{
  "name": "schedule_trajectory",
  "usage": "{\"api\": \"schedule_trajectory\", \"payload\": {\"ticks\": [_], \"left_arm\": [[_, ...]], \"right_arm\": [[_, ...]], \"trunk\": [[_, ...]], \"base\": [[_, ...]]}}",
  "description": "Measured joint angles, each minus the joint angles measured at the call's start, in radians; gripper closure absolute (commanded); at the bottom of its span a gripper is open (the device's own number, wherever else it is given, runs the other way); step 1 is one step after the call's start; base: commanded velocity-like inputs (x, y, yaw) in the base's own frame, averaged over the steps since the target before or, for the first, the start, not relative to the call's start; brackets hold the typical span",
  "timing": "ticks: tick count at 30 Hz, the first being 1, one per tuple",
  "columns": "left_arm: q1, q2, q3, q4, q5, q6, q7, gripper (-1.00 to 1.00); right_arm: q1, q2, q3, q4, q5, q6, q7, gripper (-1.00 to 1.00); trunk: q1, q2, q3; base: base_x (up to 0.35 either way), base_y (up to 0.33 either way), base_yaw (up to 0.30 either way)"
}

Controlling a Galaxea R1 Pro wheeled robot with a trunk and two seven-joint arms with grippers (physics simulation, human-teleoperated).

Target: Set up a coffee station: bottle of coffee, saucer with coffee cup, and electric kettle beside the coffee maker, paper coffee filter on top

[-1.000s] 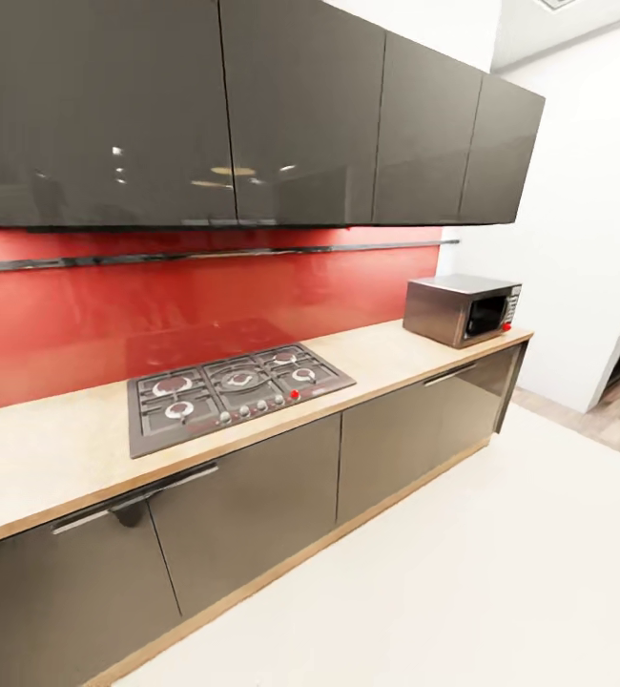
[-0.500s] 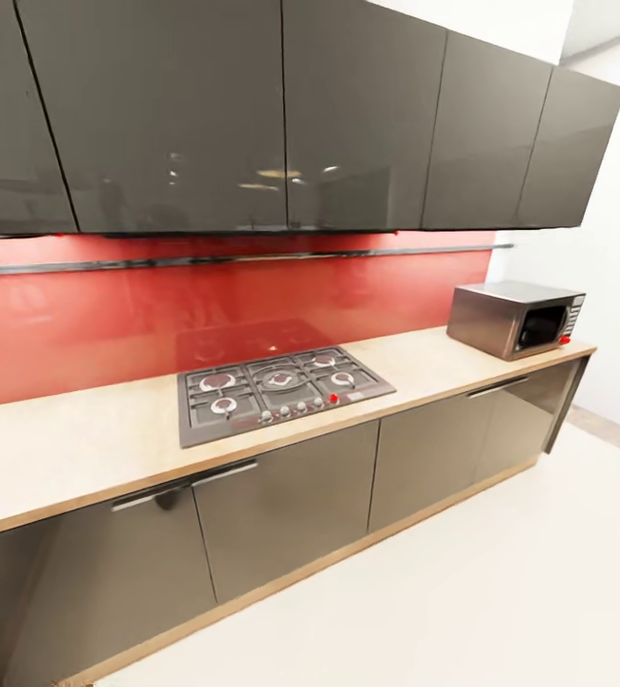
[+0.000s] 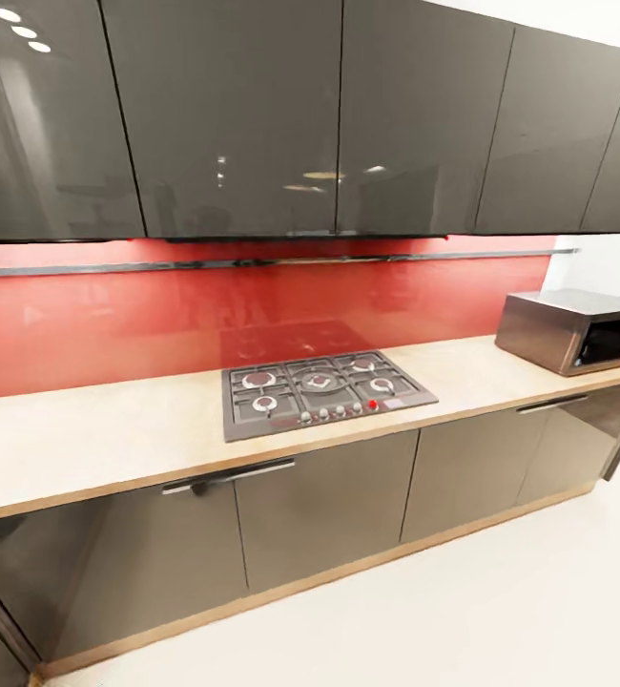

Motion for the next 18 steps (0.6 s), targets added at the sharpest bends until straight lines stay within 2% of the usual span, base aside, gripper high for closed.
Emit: {"api": "schedule_trajectory", "payload": {"ticks": [18], "left_arm": [[0.0, -0.003, -0.003, 0.0, 0.001, 0.001, 0.0, -1.0]], "right_arm": [[0.0, 0.0, 0.001, 0.0, 0.0, 0.0, 0.0, -1.0]], "trunk": [[-0.069, 0.126, 0.057]], "base": [[0.0, 0.0, 0.28]]}}
